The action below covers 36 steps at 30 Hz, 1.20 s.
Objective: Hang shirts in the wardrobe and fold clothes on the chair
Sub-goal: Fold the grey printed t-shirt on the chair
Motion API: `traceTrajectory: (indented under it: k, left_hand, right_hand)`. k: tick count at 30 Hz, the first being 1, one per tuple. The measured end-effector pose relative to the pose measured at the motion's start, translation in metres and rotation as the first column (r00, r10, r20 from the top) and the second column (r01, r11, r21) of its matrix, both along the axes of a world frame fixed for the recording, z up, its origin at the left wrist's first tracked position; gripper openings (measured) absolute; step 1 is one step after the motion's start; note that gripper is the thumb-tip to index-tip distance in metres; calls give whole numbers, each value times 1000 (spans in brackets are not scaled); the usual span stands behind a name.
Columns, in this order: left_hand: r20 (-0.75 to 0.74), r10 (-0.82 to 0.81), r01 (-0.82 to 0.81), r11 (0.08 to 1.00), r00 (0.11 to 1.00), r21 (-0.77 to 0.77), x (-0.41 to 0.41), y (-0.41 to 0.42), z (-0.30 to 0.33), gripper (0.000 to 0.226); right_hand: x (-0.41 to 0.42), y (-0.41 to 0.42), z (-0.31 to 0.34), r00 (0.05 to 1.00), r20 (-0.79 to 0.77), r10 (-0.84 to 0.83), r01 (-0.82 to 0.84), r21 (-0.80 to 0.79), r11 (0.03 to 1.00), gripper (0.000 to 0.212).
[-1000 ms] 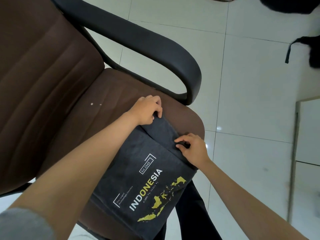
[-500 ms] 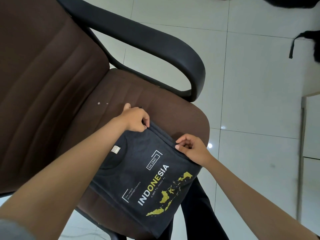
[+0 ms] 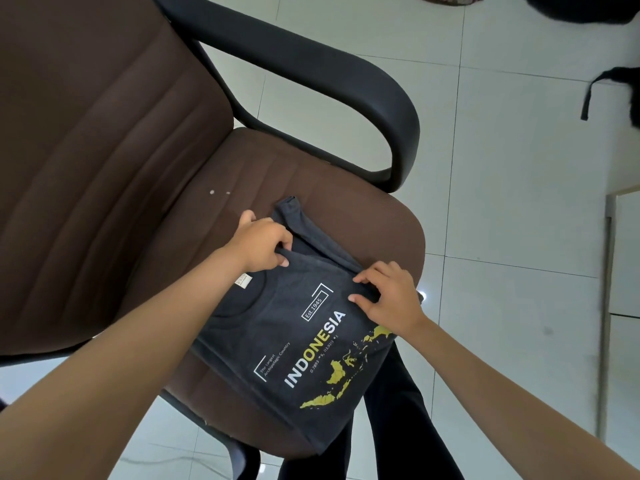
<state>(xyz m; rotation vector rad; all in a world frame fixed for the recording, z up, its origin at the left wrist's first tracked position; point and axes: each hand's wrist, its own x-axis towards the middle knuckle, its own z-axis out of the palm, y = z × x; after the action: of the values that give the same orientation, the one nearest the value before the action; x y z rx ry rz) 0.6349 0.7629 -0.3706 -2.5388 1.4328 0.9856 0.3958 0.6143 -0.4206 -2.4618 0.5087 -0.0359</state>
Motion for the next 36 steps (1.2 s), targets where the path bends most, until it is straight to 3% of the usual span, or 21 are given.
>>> traceTrajectory:
  k: [6,11,19,25,30,33,36]
  left_hand:
    - [-94,138,-147,984,986,-100,-1,16,11,5]
    - [-89,179,-189,975,980,-120,-8,24,14,10]
    - [-69,153,-161,978,986,-131,-24,50,9,30]
    - [-205,126,-137,990,971,-38,-38,70,4,18]
    - [-261,194,-182,981,946,68,-45,72,-2,27]
    - [-279,227,-234,972,933,10,-44,60,-5,31]
    - [-206,218,-253,954,954,-162,-39,37,-7,22]
  right_hand:
    - [-9,10,-3,984,-146,-103,95,-65,993,46]
    - [-20,14,-8,998,-3,-66,63,-257,964,24]
    - [-39,27,-11,986,149,68,-13,-342,939,7]
    - [-57,36,-13,981,150,120,-72,-290,954,14]
    - [-53,34,-5,990,131,42,-18,-176,984,26]
    - [-42,30,2,984,166,-61,78,-95,992,24]
    - [-25,17,5,966,203,-160,178,-74,981,14]
